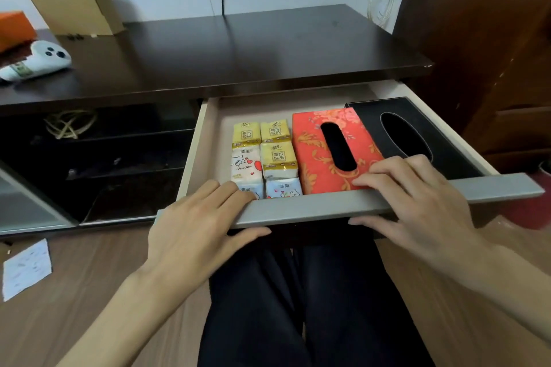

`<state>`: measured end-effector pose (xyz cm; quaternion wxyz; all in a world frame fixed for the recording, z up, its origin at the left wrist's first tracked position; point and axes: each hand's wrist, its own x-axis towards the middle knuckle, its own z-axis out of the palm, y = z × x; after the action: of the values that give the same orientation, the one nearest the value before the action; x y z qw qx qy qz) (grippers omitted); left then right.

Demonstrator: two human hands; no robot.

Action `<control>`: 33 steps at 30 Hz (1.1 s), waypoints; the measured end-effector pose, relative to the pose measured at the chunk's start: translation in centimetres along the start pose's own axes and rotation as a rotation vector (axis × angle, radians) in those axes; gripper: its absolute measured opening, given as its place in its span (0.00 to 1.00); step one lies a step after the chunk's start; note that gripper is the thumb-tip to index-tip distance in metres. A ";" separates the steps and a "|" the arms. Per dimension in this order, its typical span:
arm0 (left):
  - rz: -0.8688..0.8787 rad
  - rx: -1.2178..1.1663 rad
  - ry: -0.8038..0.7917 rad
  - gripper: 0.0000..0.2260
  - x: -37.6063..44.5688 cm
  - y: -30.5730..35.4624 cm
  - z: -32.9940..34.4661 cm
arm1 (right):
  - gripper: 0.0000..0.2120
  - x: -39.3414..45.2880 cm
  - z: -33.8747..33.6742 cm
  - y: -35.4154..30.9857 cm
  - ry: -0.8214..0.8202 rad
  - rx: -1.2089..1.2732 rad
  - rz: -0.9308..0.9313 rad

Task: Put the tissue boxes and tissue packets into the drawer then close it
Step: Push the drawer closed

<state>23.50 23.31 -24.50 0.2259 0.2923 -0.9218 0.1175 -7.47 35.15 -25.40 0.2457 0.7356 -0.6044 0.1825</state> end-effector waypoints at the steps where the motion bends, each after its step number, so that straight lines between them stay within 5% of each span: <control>1: -0.005 0.003 -0.003 0.21 0.5 -0.3 0.2 | 0.28 0.5 0.3 0.3 -0.002 -0.005 -0.002; 19: -0.195 -0.018 0.050 0.20 10.4 -6.0 5.9 | 0.32 8.0 7.4 3.4 -0.038 0.169 0.282; 23: -0.375 -0.265 0.211 0.25 6.8 -3.2 7.1 | 0.35 3.8 7.6 3.5 0.019 0.340 0.359; 27: -0.560 -0.467 0.455 0.24 2.7 -1.2 8.4 | 0.32 0.1 8.0 4.3 0.244 0.437 0.681; 30: -0.794 -0.558 0.336 0.36 2.4 -0.9 9.5 | 0.38 0.0 8.6 5.3 0.219 0.556 0.959; 33: -0.725 -0.559 0.155 0.46 2.6 -0.8 10.5 | 0.44 1.6 9.7 5.1 0.116 0.610 1.038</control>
<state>18.45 17.73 -32.26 0.3908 0.5139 -0.7369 -0.2004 -12.37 27.50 -31.63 -0.0648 0.3707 -0.7904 0.4833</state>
